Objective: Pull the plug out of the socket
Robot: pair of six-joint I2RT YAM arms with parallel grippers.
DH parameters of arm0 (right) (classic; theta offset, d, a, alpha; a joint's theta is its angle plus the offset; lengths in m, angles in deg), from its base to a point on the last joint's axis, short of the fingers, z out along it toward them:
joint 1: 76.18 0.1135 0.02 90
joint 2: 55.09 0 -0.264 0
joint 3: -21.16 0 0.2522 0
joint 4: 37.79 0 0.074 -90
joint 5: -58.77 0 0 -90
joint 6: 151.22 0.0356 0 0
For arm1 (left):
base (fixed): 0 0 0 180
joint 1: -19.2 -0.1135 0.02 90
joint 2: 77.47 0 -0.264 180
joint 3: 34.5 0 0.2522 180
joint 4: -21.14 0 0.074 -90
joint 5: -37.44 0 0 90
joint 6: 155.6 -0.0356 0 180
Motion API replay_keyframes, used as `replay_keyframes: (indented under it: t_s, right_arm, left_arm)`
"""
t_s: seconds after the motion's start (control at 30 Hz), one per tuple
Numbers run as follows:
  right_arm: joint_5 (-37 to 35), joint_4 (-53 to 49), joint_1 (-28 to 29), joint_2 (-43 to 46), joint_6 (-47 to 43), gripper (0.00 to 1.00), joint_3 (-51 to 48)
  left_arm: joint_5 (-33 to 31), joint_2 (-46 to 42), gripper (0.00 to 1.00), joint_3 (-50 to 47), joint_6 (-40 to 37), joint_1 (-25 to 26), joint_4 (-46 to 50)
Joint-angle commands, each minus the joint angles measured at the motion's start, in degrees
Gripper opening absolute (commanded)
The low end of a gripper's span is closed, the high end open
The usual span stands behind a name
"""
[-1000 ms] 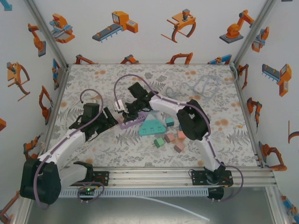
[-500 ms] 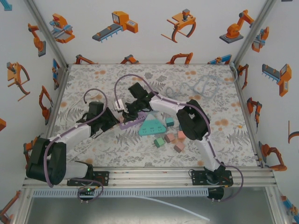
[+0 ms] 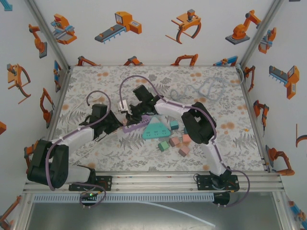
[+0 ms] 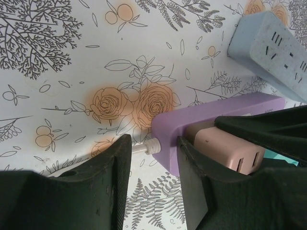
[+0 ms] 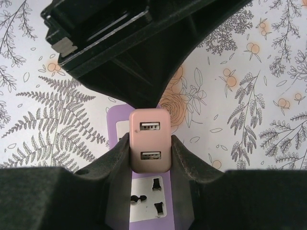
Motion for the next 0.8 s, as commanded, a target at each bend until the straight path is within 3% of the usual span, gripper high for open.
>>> replay_keyframes:
  t_s: [0.0, 0.13, 0.3, 0.77]
  right_arm:
    - [3.8, 5.6, 0.8, 2.8, 3.4, 0.1, 0.6]
    - [3.0, 4.0, 0.8, 3.2, 2.0, 0.07, 1.0]
    - [-2.2, -6.9, 2.2, 3.3, -7.1, 0.06, 4.3]
    - [0.7, -6.6, 2.3, 3.1, -3.2, 0.04, 5.8]
  left_arm:
    - [-0.5, 0.9, 0.43, -3.4, -0.8, 0.9, 6.5]
    - [-0.8, 0.6, 0.42, -3.7, -0.8, 0.9, 6.3]
    - [-0.8, 1.3, 0.42, -3.2, -1.1, 0.9, 6.2]
    - [-0.4, 1.1, 0.41, -3.5, -0.6, 1.0, 6.5]
